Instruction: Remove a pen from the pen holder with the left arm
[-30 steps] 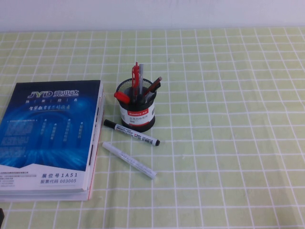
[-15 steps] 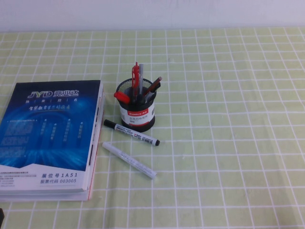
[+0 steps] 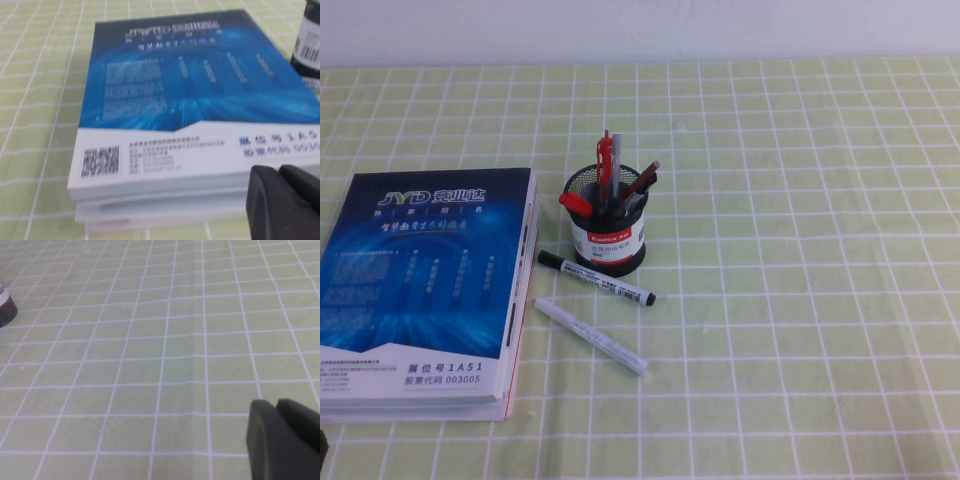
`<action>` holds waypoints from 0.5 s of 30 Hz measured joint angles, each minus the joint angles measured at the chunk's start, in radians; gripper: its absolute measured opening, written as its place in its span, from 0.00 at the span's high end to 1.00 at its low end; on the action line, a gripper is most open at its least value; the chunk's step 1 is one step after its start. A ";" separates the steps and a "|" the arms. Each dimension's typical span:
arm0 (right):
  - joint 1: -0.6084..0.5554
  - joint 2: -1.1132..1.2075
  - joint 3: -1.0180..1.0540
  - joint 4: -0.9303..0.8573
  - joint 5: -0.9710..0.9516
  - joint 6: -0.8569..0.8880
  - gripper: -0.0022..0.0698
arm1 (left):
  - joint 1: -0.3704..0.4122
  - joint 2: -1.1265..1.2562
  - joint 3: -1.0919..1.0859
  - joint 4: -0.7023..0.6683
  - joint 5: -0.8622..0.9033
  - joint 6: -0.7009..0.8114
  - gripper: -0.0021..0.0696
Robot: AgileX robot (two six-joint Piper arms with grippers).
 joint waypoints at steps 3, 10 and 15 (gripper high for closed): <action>0.000 0.000 0.000 0.000 0.000 0.000 0.99 | 0.000 0.000 0.000 0.000 -0.084 -0.007 0.97; 0.000 0.000 0.000 0.000 0.000 0.000 0.99 | 0.000 0.000 0.000 0.002 -0.497 -0.011 0.97; 0.000 0.000 0.000 0.000 0.000 0.000 0.99 | 0.000 0.000 0.000 0.008 -0.811 -0.011 0.97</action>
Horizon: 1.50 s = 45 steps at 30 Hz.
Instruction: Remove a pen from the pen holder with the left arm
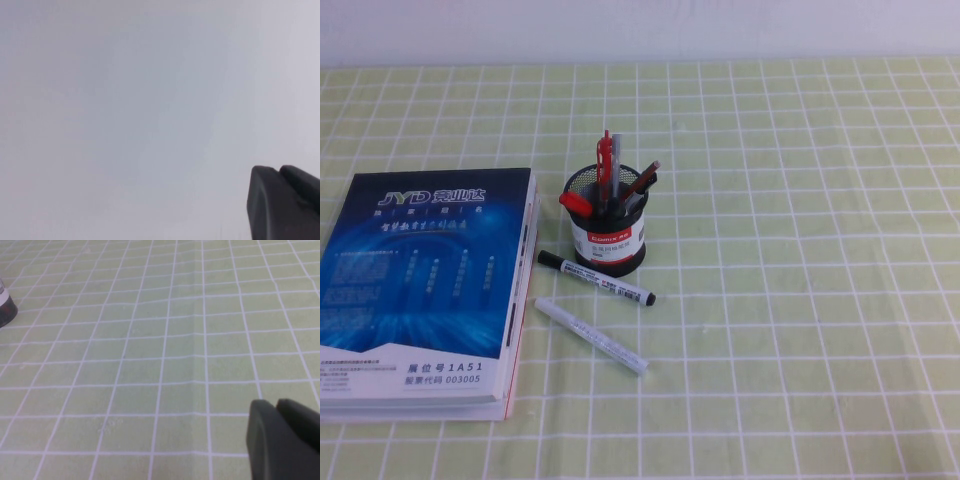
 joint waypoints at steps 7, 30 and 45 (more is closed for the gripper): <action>0.000 0.000 0.000 0.000 0.000 0.000 0.99 | 0.000 0.000 0.000 -0.035 -0.206 0.002 0.97; 0.000 0.000 0.000 0.000 0.000 0.000 0.99 | 0.000 0.319 -0.051 -0.324 -0.155 0.272 0.97; 0.000 0.000 0.000 0.000 0.000 0.000 0.99 | 0.000 1.062 -0.182 0.078 -0.598 0.052 0.97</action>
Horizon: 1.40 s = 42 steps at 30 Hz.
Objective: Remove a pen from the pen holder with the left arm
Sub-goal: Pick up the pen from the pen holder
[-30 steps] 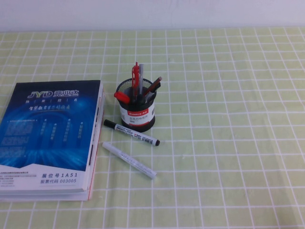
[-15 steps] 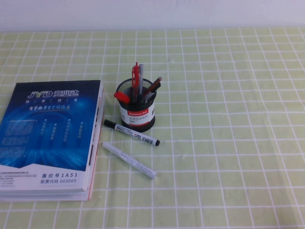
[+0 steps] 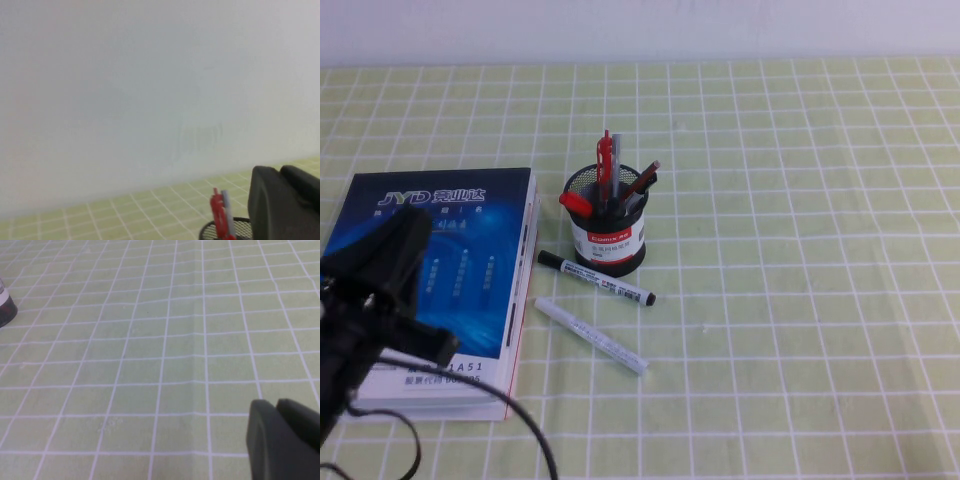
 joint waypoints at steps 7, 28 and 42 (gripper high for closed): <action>0.000 0.000 0.000 0.000 0.000 0.000 0.99 | 0.000 0.346 -0.122 0.093 -0.075 -0.174 0.97; 0.000 0.000 0.000 0.000 0.000 0.000 0.99 | 0.002 0.524 -0.249 0.465 -0.080 -0.411 0.97; 0.000 0.000 0.000 0.000 0.000 0.000 0.99 | 0.002 0.581 -0.282 0.332 -0.084 -0.420 0.95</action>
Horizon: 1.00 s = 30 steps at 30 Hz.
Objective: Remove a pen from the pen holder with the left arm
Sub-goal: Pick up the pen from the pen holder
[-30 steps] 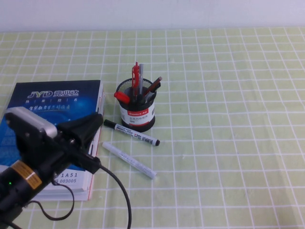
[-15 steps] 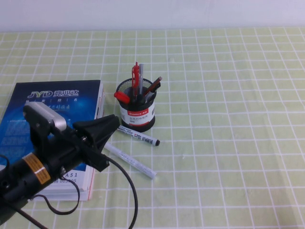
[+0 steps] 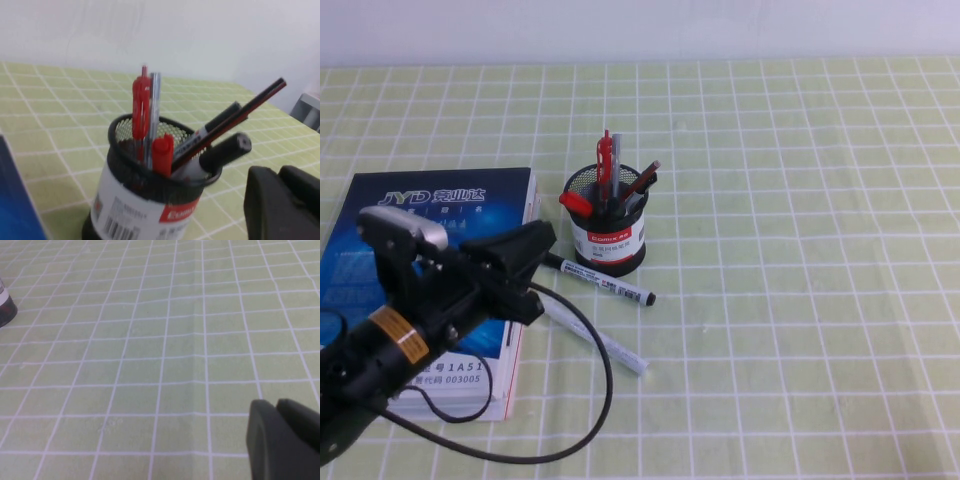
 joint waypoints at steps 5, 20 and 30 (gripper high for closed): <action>0.000 0.000 0.000 0.000 0.000 0.000 0.99 | 0.000 0.002 -0.075 0.027 0.020 -0.030 0.73; 0.000 0.000 0.000 0.000 0.000 0.000 0.99 | 0.000 0.104 -0.270 0.050 0.185 -0.119 0.48; 0.000 0.000 0.000 0.000 0.000 0.000 0.99 | -0.022 0.206 -0.333 0.057 0.181 -0.121 0.48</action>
